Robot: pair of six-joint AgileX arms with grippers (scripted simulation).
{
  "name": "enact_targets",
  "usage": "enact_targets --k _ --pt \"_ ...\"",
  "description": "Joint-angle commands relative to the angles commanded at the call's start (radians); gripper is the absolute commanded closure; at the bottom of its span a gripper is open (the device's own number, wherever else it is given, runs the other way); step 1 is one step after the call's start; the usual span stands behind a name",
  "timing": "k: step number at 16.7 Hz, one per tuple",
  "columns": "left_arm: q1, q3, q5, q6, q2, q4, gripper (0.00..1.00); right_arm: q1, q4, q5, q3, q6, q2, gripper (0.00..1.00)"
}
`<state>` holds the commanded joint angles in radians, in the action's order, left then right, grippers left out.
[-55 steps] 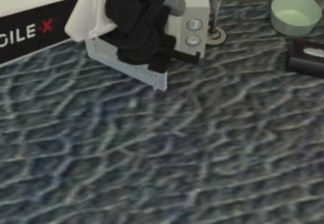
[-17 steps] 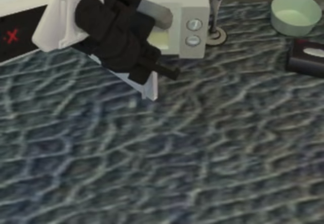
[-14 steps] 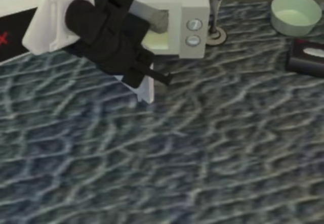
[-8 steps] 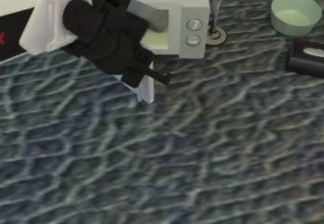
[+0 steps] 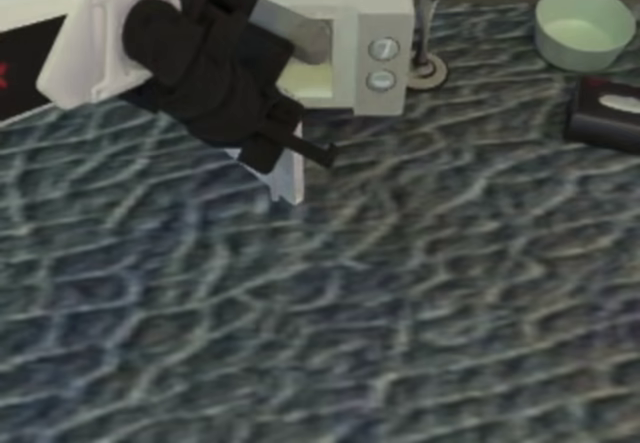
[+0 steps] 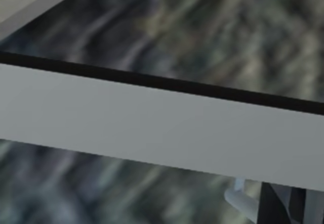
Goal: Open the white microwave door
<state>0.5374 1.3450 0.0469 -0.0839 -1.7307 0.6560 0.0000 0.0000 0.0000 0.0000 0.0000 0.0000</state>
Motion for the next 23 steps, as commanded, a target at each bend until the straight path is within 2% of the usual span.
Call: enact_targets --k 13,23 --pt "0.003 -0.004 0.008 0.000 -0.002 0.000 1.00 0.000 0.000 0.000 0.000 0.000 0.000 0.00" --pt "-0.059 -0.066 0.090 -0.157 0.058 0.010 1.00 0.000 0.000 0.000 0.000 0.000 0.000 0.00"
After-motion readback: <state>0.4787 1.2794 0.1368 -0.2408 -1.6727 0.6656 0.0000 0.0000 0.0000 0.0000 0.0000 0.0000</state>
